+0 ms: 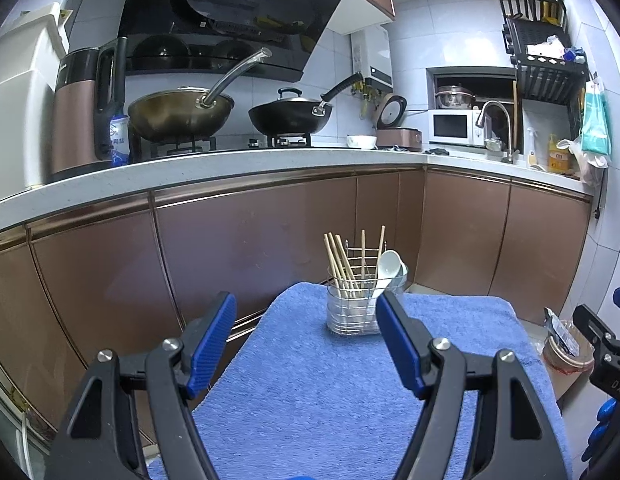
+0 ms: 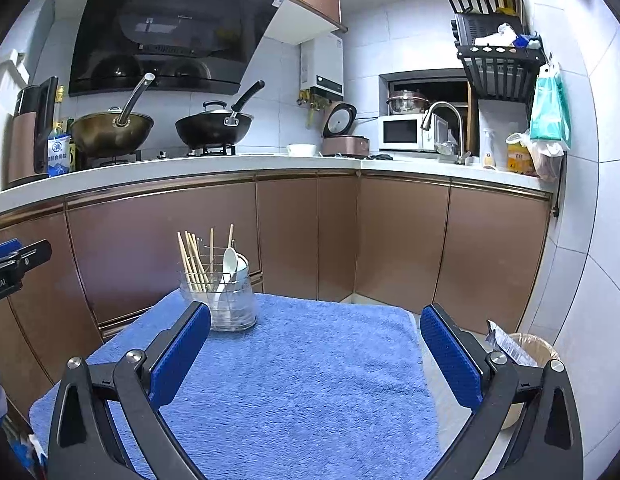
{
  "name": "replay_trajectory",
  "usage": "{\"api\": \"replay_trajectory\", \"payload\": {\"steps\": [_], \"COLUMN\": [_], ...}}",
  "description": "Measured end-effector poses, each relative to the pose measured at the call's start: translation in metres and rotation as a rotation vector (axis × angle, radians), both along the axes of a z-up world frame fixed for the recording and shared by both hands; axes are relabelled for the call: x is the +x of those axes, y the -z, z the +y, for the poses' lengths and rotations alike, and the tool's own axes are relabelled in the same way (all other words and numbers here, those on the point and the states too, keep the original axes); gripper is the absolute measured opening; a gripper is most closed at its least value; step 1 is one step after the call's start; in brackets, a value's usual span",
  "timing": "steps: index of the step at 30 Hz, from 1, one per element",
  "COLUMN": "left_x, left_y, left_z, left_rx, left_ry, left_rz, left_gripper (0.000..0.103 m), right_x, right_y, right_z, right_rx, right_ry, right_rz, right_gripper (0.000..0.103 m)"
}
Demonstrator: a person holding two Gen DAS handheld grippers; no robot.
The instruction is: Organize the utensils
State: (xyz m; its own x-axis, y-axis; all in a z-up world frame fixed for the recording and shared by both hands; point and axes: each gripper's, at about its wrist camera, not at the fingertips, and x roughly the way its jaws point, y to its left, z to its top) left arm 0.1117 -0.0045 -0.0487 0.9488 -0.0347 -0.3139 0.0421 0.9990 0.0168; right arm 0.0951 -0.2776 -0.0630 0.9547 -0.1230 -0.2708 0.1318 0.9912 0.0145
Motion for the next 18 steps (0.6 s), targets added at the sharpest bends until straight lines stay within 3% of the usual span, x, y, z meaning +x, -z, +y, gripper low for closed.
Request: {"api": "replay_trajectory", "payload": {"steps": [18], "left_x": [0.0108], "left_y": [0.0055], "left_z": [-0.0017], "left_rx": [-0.004], "left_ry": [-0.001], "left_rz": [0.02], "left_gripper": [0.071], "right_x": [0.0082], "right_y": [0.0059], "right_z": [-0.0055], "right_rx": [0.004], "right_ry": [0.013], "right_rz": [0.022], "right_gripper": [0.103]}}
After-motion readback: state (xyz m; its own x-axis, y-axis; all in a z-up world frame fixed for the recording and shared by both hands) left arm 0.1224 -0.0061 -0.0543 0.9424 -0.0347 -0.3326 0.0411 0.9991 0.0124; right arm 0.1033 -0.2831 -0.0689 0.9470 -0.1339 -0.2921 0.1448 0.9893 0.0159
